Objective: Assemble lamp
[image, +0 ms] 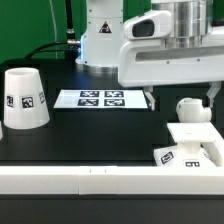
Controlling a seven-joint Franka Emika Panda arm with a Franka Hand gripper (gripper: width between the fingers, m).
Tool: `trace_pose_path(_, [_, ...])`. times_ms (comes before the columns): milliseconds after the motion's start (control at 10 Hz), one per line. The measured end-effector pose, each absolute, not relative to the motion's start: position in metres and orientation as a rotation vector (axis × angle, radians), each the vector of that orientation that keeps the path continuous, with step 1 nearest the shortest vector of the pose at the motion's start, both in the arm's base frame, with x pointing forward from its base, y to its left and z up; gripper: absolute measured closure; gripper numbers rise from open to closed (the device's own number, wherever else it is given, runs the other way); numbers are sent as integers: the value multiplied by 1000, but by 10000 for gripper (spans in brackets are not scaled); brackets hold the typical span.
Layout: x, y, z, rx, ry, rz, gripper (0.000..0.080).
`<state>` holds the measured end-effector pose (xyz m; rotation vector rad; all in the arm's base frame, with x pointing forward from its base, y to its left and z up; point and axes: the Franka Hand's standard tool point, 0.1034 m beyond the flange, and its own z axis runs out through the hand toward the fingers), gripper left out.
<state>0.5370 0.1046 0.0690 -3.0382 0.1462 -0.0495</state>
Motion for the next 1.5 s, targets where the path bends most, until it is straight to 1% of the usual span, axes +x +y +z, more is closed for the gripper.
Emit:
trace_pose_path(200, [522, 124, 70, -3023, 148, -56, 101])
trace_pose_path(300, [518, 127, 67, -3021, 138, -73, 101])
trace_pose_path(600, [518, 126, 67, -3024, 136, -40, 101])
trace_pose_path(700, [514, 126, 65, -3027, 127, 11, 101])
trace_pose_path(1100, [510, 128, 64, -3002, 25, 442, 101])
trace_pose_path(1300, [502, 133, 57, -2978, 36, 611, 101])
trace_pose_path(1400, [493, 135, 54, -2957, 68, 751, 101])
trace_pose_path(1500, [491, 135, 51, -2932, 95, 873, 101])
